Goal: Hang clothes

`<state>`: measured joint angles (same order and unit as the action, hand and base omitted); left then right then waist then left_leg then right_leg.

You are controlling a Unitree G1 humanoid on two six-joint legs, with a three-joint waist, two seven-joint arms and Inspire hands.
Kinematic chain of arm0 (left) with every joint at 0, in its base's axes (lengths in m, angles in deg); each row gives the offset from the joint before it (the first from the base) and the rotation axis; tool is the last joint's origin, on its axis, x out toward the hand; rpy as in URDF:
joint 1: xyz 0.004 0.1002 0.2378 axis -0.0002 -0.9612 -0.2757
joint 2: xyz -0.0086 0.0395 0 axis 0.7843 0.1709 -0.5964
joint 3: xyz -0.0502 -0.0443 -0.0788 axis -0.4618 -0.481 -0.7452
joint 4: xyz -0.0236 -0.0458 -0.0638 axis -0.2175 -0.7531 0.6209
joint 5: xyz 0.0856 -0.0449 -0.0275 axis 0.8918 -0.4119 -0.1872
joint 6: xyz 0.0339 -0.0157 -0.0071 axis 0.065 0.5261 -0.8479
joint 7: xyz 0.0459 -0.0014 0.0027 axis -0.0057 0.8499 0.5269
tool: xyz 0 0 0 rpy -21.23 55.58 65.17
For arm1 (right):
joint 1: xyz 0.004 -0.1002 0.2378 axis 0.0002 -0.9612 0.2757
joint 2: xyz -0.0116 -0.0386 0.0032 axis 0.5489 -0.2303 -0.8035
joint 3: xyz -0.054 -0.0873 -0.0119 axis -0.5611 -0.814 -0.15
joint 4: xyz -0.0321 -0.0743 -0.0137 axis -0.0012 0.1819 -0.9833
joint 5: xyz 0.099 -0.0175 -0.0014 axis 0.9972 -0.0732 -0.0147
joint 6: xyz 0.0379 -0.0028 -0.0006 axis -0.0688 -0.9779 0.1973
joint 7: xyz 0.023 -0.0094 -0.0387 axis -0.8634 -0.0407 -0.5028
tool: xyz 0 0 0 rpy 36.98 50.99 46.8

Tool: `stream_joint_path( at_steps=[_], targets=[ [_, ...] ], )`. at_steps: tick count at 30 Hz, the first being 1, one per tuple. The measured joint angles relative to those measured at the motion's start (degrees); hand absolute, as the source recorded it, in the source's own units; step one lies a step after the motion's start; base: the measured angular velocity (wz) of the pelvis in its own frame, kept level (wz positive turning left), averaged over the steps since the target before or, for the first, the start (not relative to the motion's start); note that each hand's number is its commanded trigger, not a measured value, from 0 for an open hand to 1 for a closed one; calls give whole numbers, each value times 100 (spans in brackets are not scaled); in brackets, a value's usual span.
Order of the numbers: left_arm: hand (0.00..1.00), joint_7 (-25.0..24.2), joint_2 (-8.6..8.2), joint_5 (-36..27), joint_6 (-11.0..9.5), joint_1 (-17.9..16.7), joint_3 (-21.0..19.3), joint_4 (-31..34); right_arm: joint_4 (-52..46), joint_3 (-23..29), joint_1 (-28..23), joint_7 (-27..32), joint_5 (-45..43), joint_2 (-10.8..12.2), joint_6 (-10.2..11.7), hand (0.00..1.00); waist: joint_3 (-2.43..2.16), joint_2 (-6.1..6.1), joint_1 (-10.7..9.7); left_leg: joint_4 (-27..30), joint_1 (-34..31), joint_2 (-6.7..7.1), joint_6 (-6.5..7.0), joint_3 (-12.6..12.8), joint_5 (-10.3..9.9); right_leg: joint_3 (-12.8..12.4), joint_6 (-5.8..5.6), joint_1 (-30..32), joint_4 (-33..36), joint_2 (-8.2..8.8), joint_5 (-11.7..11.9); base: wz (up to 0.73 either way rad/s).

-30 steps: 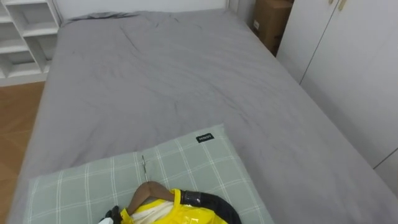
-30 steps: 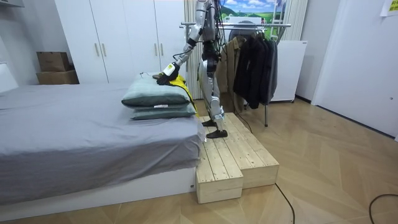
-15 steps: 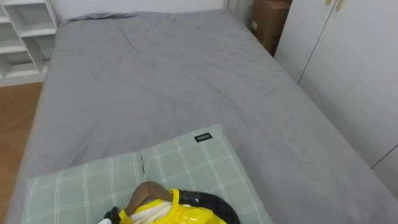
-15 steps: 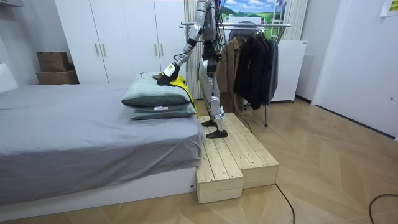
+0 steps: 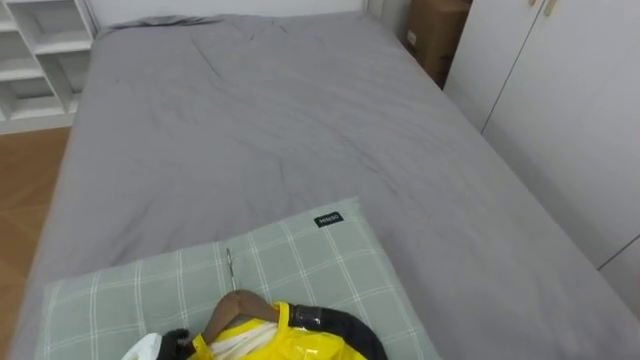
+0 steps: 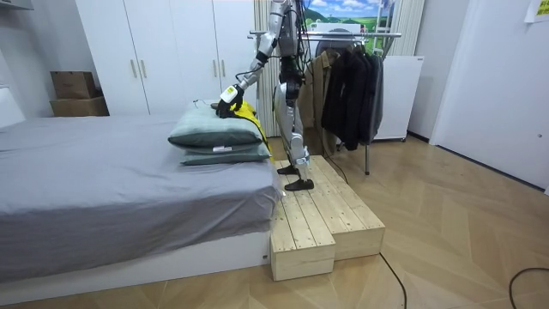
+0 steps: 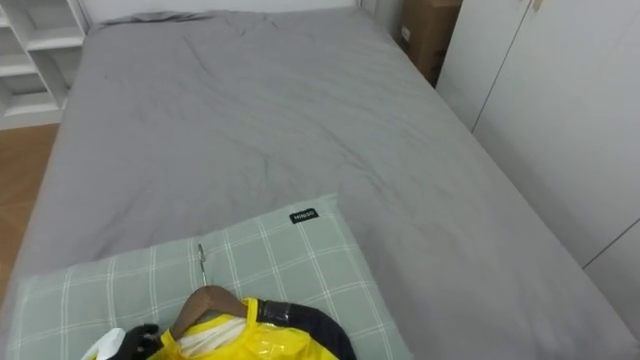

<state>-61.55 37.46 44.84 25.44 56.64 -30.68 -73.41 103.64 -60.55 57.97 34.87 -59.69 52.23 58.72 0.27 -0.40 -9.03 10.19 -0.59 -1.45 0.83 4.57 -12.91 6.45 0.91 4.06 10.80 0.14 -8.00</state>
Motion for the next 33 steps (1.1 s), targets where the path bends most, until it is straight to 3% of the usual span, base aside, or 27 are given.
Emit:
stream_joint_path(
  at_steps=[10, 25, 33],
  targets=[
    [100, -156, -43, -4, 157, -32, 6, -9, 4, 0, 55, 6, -2, 17, -53, 0, 17, -26, 4, 18, -82, -3, 1, -13, 1, 32, 0, 49, -12, 2, 0, 1],
    [100, -112, -65, -173, 157, -32, 6, -8, 5, -17, 98, 62, 41, 23, -53, 0, 36, 7, 12, 9, -102, -4, 1, -7, 1, 2, 0, 92, -19, -1, 0, 0],
    [100, -87, -93, -179, 116, -54, 7, 0, 8, -16, 90, 55, 74, 7, -49, 0, 36, 43, 118, 6, -68, -6, 1, 1, 1, -35, 0, 56, -18, -6, 0, 0]
  ],
)
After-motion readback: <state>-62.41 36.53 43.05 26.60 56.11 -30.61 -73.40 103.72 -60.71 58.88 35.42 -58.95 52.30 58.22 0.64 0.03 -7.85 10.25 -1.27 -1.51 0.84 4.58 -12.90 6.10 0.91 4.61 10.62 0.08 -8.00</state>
